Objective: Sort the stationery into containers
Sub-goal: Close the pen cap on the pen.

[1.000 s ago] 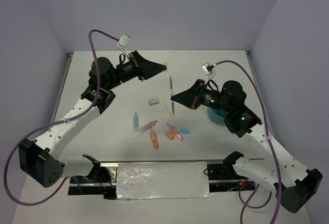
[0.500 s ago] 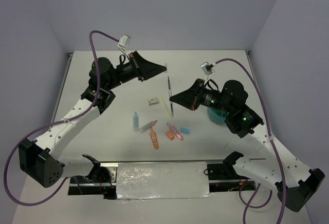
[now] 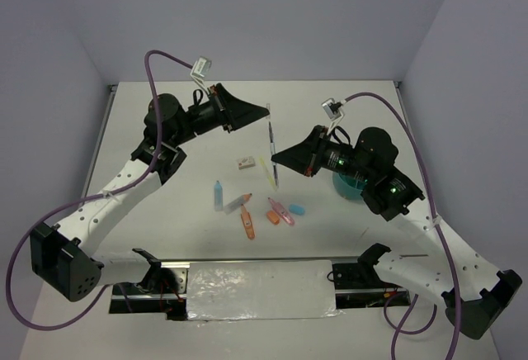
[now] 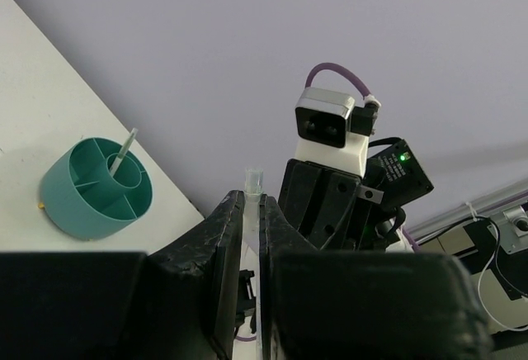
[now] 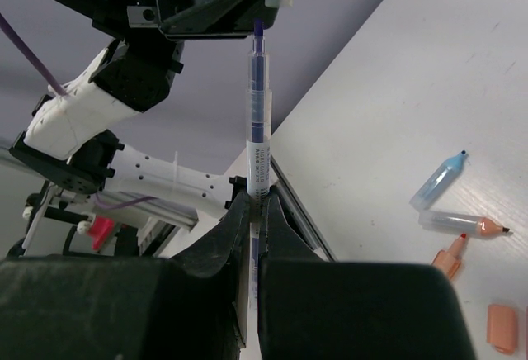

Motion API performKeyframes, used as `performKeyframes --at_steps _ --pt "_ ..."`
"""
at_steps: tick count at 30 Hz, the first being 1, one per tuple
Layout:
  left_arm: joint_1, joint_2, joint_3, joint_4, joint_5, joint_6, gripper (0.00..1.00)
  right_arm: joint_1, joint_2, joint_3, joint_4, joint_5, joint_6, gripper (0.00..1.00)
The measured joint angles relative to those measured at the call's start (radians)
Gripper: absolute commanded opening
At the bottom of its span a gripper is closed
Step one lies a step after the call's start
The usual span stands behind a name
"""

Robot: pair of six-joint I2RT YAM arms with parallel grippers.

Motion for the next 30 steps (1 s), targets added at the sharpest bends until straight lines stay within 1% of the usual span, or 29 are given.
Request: performKeyframes --at_steps 7,23,30 --pt "-0.022 0.000 -0.004 0.005 -0.001 0.001 0.00 0.002 0.004 0.015 -0.011 0.017 -0.004 0.00" --pt "-0.023 0.001 -0.003 -0.027 -0.002 0.014 0.00 0.009 0.028 0.024 -0.024 0.021 -0.026 0.00" --pt "-0.023 0.006 0.038 -0.066 -0.017 0.055 0.00 0.011 0.029 0.024 -0.043 0.027 -0.033 0.00"
